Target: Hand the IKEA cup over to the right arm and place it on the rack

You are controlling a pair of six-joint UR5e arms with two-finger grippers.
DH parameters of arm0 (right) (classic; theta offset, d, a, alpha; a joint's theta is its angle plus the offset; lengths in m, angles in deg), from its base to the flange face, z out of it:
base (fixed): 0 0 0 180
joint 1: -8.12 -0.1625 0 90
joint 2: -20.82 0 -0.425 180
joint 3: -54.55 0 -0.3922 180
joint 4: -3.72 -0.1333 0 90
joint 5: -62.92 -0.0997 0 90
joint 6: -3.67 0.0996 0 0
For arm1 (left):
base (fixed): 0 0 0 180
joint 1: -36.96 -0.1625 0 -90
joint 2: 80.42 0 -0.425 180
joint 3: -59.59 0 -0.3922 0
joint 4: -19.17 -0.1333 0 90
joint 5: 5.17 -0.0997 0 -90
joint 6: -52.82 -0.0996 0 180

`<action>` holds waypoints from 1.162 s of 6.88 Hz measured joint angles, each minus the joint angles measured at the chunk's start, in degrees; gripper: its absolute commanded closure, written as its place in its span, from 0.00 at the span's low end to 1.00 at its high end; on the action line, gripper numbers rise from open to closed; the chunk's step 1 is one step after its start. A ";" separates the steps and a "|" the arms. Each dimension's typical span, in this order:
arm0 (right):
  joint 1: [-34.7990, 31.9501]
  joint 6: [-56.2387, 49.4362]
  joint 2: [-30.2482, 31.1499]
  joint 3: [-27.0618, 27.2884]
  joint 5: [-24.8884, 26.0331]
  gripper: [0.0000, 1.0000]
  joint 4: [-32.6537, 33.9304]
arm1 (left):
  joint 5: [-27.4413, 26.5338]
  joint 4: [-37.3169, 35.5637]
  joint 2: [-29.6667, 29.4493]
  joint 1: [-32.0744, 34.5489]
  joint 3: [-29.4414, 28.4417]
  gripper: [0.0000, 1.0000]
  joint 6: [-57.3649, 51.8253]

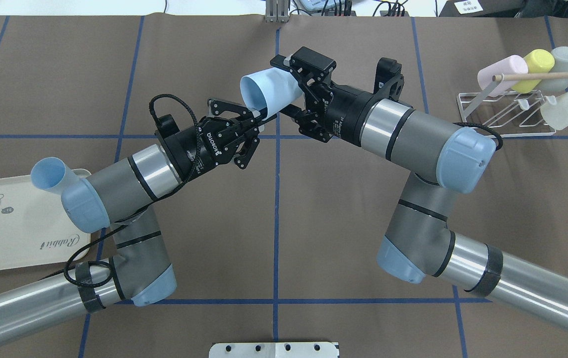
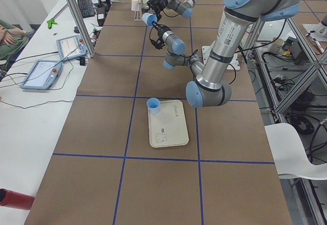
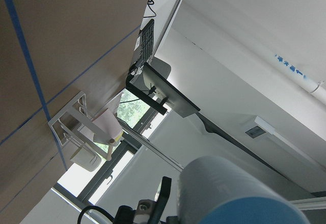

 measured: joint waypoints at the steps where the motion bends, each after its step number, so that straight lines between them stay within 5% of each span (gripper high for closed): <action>1: 0.00 0.00 0.01 -0.06 0.00 0.00 0.00 | -0.07 0.03 -0.05 -0.03 -0.08 1.00 0.00; 8: -0.06 -0.09 0.10 -0.82 1.26 0.00 0.00 | -0.14 0.19 -0.11 -0.38 -0.01 1.00 -0.09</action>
